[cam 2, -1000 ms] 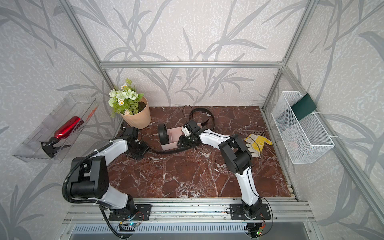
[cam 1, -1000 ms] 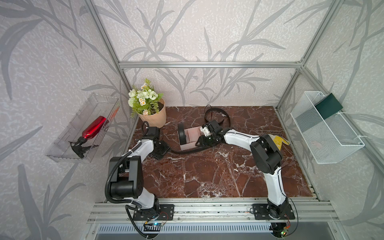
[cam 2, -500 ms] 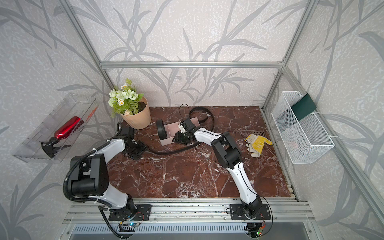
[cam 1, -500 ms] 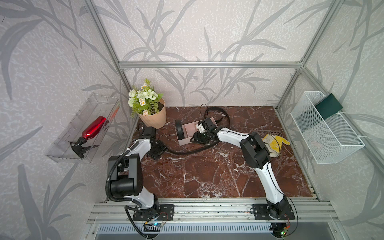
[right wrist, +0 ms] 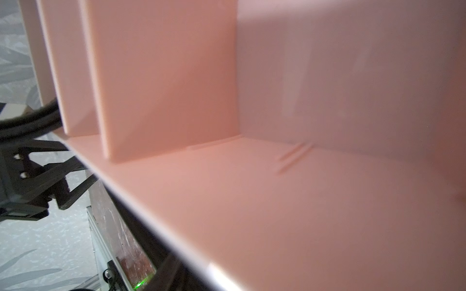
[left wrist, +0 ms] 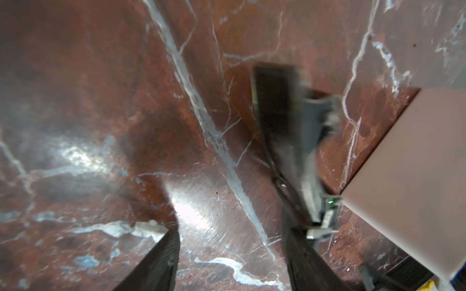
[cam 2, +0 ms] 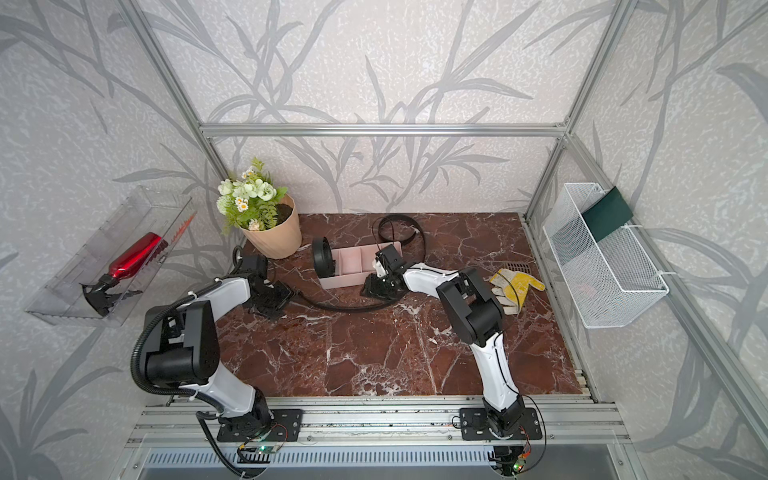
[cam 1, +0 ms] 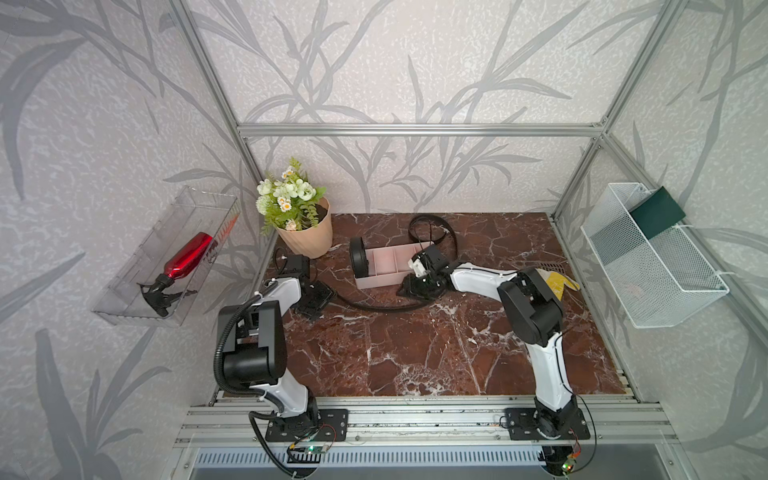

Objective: Place the belts into the storage roll
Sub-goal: Move the belt at the center of the board.

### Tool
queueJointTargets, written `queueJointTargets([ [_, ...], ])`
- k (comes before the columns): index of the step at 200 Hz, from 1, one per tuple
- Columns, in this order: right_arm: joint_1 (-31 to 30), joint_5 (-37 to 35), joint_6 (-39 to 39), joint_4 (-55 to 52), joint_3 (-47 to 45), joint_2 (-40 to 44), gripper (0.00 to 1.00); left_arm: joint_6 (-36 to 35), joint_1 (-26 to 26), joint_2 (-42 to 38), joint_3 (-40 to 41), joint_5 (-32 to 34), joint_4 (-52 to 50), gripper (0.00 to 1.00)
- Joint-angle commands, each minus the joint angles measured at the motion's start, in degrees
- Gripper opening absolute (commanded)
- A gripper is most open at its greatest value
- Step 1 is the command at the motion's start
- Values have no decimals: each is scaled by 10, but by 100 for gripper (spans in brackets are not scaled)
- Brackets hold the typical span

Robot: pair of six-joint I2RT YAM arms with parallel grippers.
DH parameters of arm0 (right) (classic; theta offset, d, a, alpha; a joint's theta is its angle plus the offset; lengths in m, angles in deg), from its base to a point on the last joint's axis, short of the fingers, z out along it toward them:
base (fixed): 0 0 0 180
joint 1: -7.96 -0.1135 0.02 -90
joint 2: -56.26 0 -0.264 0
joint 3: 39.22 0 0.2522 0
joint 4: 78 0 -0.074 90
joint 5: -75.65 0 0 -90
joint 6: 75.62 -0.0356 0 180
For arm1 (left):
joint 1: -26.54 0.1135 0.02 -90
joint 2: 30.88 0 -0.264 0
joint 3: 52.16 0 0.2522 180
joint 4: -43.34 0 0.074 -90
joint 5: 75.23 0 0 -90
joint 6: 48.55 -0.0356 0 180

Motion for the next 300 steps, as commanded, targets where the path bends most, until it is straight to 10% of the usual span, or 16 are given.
queueJointTargets([
  [1, -3, 0, -43, -1, -84, 46, 48, 22, -1, -8, 24, -2, 16, 71],
  [56, 40, -50, 28, -34, -114, 167, 49, 29, -16, -22, 37, -10, 25, 73],
  [105, 185, -75, 159, -118, 64, 124, 86, 27, -26, -29, 48, -24, 26, 73],
  [152, 226, -122, 267, -282, 336, -52, 86, 17, -27, -17, 45, -35, 19, 73],
  [237, 240, -150, 234, -352, 642, -285, 84, -6, -27, 27, -10, -43, -20, 73],
  [300, 244, -128, 243, -373, 723, -365, 74, -8, -27, 62, -38, -46, -25, 73],
])
